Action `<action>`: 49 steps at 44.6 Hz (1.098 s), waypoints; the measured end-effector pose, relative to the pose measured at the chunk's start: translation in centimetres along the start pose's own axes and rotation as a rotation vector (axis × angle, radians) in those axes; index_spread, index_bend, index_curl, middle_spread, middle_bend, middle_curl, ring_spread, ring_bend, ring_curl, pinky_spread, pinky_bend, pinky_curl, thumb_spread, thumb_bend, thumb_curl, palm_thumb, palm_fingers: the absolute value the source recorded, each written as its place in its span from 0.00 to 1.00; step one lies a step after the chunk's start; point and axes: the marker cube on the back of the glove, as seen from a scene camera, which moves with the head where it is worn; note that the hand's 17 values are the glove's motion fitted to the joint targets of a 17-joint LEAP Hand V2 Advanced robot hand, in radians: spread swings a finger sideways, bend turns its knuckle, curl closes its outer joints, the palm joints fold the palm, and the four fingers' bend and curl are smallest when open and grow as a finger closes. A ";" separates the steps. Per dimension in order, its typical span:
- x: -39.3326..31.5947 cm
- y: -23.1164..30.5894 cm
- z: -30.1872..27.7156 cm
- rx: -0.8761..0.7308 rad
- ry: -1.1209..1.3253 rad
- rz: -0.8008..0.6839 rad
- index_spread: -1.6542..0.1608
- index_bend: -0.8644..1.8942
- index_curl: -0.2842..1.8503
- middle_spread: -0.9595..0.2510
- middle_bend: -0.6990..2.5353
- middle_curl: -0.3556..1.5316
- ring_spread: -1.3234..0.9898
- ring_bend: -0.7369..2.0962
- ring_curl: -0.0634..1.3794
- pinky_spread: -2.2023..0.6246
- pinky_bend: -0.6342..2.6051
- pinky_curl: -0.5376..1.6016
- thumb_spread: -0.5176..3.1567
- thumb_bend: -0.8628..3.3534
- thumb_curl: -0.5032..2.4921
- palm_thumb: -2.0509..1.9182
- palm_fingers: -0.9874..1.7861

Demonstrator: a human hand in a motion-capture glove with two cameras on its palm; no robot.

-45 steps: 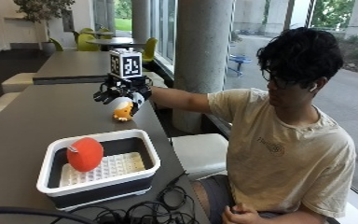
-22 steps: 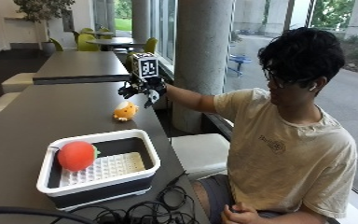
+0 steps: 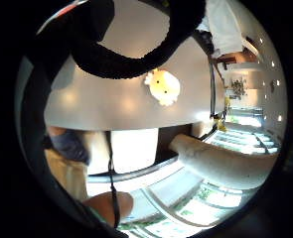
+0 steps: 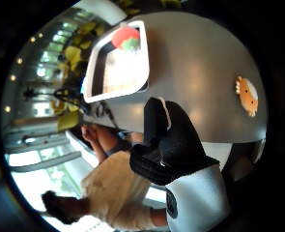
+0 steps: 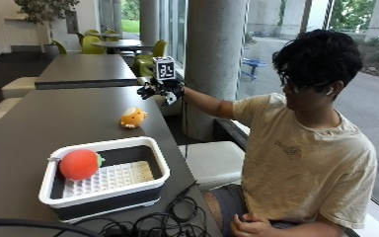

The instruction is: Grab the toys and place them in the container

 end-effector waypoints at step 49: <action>3.1 2.4 -1.5 0.043 -0.003 -0.022 0.75 0.37 0.30 0.78 0.26 0.31 0.56 0.32 0.22 0.77 0.50 0.41 0.53 0.20 0.26 0.52 0.31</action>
